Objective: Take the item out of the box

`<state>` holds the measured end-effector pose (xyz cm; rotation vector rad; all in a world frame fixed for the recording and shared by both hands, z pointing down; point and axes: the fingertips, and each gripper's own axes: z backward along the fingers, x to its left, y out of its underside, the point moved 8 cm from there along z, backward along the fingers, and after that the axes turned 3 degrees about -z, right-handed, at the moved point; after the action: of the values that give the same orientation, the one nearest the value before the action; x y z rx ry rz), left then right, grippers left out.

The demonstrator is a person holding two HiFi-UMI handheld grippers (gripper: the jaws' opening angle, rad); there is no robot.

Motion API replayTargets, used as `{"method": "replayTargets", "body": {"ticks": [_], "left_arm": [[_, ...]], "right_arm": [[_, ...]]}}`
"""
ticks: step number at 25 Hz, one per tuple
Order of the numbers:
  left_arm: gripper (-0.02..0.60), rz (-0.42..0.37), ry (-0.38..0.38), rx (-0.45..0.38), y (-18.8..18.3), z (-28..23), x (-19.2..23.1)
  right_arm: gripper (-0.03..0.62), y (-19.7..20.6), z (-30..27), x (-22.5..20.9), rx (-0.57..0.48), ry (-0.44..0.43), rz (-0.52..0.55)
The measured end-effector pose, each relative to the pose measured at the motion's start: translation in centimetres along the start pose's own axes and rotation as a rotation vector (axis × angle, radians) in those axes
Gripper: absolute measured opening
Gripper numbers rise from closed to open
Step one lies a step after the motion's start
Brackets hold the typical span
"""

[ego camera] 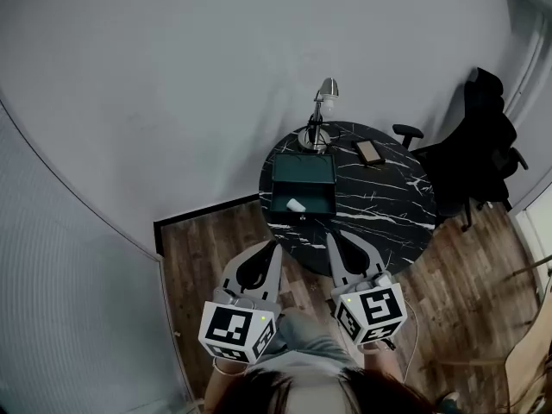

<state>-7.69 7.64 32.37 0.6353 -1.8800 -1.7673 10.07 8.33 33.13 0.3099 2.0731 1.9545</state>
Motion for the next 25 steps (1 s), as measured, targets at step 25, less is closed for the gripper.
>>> {"method": "replayTargets", "body": {"ticks": [25], "left_arm": [[0.012,0.003,0.016,0.049,0.5,-5.9,3.0]], "right_arm": [[0.025,1.9,-5.9,-2.8,0.072,-0.032,-0.017]]}}
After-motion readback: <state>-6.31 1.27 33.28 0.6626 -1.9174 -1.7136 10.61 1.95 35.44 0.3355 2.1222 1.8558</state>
